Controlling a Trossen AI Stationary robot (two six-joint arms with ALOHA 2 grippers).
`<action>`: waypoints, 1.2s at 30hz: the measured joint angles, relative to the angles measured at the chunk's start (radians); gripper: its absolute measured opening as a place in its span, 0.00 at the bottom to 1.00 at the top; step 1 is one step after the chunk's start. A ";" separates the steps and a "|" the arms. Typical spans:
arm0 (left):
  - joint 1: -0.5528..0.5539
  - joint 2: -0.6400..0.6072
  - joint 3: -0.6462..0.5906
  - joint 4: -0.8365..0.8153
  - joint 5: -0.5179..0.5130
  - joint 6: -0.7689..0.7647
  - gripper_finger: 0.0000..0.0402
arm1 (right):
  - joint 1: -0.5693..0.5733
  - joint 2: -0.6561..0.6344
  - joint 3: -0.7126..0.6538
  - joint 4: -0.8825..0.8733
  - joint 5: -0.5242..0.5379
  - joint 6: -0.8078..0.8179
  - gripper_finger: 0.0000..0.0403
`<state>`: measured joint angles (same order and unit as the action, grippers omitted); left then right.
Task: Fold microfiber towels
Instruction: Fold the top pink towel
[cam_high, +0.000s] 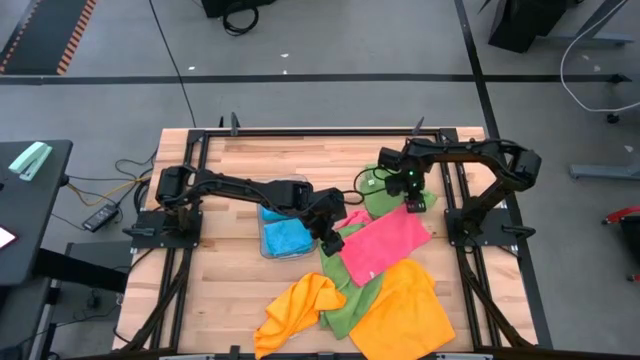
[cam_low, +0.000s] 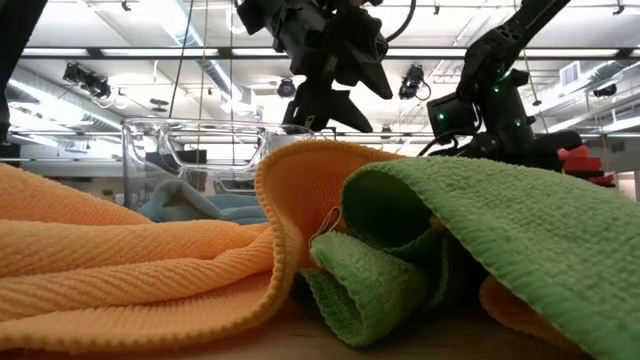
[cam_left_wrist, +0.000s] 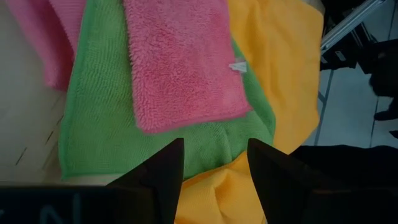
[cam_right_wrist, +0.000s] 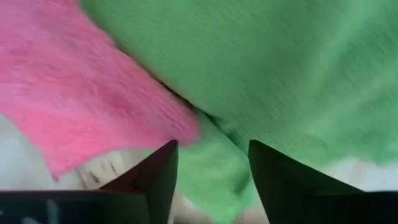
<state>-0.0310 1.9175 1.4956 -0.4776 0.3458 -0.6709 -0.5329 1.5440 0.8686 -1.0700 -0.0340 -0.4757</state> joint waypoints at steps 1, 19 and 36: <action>0.000 0.000 0.000 -0.004 0.000 0.000 0.47 | -0.005 0.000 0.009 -0.018 0.015 0.011 0.52; -0.024 0.000 0.000 -0.005 -0.185 0.750 0.43 | 0.112 -0.050 0.303 -0.141 -0.049 0.288 0.56; 0.029 -0.019 0.046 -0.016 -0.402 1.165 0.35 | 0.149 -0.429 0.386 0.096 0.008 0.568 0.56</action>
<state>-0.0020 1.8986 1.5418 -0.4933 -0.0564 0.4946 -0.3836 1.1151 1.2545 -0.9745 -0.0265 0.0925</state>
